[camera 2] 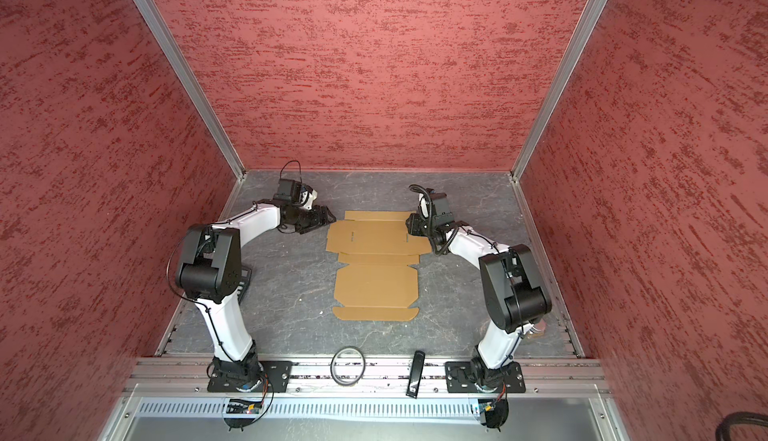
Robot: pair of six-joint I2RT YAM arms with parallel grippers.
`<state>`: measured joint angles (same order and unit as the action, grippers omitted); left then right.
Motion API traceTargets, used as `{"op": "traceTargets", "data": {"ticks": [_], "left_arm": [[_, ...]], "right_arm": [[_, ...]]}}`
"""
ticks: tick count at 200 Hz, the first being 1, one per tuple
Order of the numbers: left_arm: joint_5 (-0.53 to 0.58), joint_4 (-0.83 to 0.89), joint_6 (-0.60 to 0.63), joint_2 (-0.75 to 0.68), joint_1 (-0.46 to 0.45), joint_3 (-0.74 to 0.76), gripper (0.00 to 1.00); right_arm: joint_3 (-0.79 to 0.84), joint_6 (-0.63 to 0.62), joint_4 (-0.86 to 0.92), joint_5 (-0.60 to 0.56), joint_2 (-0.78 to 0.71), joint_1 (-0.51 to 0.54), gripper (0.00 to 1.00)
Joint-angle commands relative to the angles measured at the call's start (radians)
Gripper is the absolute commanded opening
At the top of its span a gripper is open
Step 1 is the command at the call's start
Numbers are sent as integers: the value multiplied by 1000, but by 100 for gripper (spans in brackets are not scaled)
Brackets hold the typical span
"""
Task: Fold the paper box
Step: 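Reach both grippers toward the far edge of the cardboard blank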
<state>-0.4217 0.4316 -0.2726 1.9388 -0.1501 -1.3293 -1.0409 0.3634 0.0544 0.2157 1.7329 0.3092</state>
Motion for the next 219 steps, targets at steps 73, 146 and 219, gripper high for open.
{"op": "traceTargets", "data": {"ticks": [73, 146, 219], "left_arm": [[30, 52, 36, 105, -31, -70, 65], [17, 55, 30, 133, -48, -106, 54], [-5, 55, 27, 140, -57, -110, 47]], "right_arm": [[-52, 37, -58, 44, 81, 49, 40], [-60, 51, -77, 53, 130, 54, 38], [-81, 65, -77, 55, 181, 57, 36]]}}
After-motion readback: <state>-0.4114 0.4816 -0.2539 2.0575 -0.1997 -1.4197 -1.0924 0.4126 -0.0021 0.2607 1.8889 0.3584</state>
